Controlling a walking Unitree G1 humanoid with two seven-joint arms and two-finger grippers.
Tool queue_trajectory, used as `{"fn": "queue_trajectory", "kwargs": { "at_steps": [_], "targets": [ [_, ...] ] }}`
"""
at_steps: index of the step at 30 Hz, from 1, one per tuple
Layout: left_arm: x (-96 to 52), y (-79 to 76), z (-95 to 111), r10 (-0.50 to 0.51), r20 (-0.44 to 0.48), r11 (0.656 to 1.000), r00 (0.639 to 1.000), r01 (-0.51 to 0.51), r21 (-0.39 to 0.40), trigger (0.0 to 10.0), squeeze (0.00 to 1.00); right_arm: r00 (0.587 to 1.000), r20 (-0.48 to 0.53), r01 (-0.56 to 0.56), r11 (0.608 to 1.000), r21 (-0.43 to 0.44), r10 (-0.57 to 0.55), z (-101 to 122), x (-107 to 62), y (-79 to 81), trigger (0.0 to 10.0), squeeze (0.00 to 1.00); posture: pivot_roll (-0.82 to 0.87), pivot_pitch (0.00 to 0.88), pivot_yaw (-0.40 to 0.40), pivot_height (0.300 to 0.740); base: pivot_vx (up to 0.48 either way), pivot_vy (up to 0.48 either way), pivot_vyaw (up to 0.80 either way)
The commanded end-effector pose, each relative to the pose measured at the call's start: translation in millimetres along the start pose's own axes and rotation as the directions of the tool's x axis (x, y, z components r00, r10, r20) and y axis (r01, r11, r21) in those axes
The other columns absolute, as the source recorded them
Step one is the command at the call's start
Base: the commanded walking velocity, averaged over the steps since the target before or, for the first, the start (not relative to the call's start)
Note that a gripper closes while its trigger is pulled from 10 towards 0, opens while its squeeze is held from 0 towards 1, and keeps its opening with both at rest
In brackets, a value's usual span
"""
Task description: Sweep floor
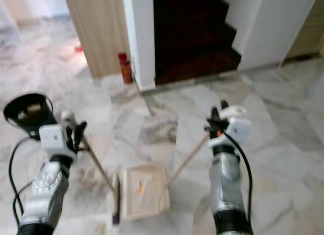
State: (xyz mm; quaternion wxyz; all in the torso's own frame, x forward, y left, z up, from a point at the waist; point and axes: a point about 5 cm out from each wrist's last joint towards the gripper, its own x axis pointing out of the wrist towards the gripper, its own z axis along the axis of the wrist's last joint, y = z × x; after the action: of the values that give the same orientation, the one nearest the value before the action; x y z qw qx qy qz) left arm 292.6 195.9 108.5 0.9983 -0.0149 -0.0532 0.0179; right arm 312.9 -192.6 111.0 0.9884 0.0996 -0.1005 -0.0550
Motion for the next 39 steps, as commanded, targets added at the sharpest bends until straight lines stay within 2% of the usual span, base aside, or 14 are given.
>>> {"fn": "queue_trajectory", "kwargs": {
  "at_steps": [1,11,39],
  "targets": [
    [3.2,1.8,11.2,0.0,0.05,1.0,0.999,0.0,0.006,10.0,0.0,0.997,0.078,-0.025,1.0,-0.016,0.027,15.6,8.1,6.8,10.0,0.0,0.02,0.0,-0.007,0.74,0.0,0.356,0.63],
    [5.2,1.3,12.8,0.007,0.054,1.0,0.998,-0.008,0.005,10.0,0.0,0.997,0.073,-0.037,0.999,-0.009,0.038,17.0,11.4,8.9,10.0,0.0,0.03,0.0,-0.015,0.74,0.0,0.361,0.68],
    [8.8,2.9,15.4,0.011,0.06,1.0,0.998,-0.012,0.019,10.0,0.0,0.997,0.057,-0.043,0.999,0.009,0.043,14.8,15.0,12.7,10.0,0.0,0.04,0.0,-0.015,0.74,0.0,0.366,0.0]
  ]
}}
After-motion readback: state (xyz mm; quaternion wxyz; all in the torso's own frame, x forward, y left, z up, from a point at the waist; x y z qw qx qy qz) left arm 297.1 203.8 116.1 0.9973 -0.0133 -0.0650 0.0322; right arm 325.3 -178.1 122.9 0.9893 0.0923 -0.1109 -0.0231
